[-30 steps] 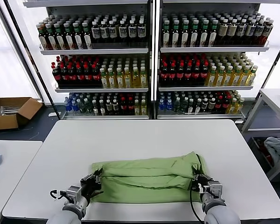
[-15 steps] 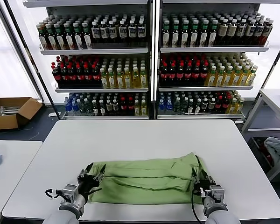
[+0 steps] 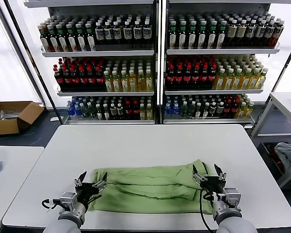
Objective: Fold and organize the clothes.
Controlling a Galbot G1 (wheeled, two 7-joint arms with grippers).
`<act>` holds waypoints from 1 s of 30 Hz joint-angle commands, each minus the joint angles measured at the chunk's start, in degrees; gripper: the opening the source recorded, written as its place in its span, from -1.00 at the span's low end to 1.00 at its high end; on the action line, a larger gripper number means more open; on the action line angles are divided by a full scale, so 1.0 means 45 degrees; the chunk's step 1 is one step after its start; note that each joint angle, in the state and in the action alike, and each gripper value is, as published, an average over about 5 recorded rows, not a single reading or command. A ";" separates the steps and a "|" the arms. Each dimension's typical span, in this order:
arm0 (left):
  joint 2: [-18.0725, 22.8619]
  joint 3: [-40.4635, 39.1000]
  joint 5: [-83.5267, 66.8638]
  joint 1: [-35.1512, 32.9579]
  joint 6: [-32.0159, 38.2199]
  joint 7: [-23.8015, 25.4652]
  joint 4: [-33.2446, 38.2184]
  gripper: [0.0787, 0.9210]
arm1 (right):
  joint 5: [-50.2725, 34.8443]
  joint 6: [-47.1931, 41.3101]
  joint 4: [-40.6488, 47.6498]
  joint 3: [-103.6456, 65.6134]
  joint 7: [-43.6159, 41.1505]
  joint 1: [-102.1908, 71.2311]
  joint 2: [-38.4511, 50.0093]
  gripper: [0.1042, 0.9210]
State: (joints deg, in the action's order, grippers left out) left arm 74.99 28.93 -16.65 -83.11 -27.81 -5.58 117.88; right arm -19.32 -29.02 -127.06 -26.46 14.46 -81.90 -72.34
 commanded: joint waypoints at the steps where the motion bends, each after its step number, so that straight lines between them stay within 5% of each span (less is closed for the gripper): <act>1: 0.0253 -0.0002 -0.1010 -0.0095 -0.0614 -0.0426 -0.0012 0.77 | -0.0225 -0.0024 -0.0694 -0.0040 0.0044 0.0166 0.0291 0.76; 9: 0.0504 -0.0095 -0.1174 -0.0196 -0.0693 -0.0431 -0.0258 0.73 | -0.0236 0.0006 -0.0613 0.0005 0.0036 0.0104 0.0263 0.76; 18: 0.0575 0.0040 -0.1189 -0.0122 -0.0633 -0.0403 -0.0670 0.44 | -0.0255 0.0063 -0.0611 -0.0001 0.0004 0.0019 0.0290 0.76; 30: 0.0658 0.0183 -0.1202 -0.0105 -0.0142 -0.0215 -0.1123 -0.31 | -0.0349 0.0070 -0.0615 -0.0096 -0.0007 0.0062 0.0383 0.76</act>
State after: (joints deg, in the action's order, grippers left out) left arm 77.79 29.76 -21.73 -83.56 -29.03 -6.48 113.63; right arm -20.82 -28.64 -129.59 -26.85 14.45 -81.74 -70.69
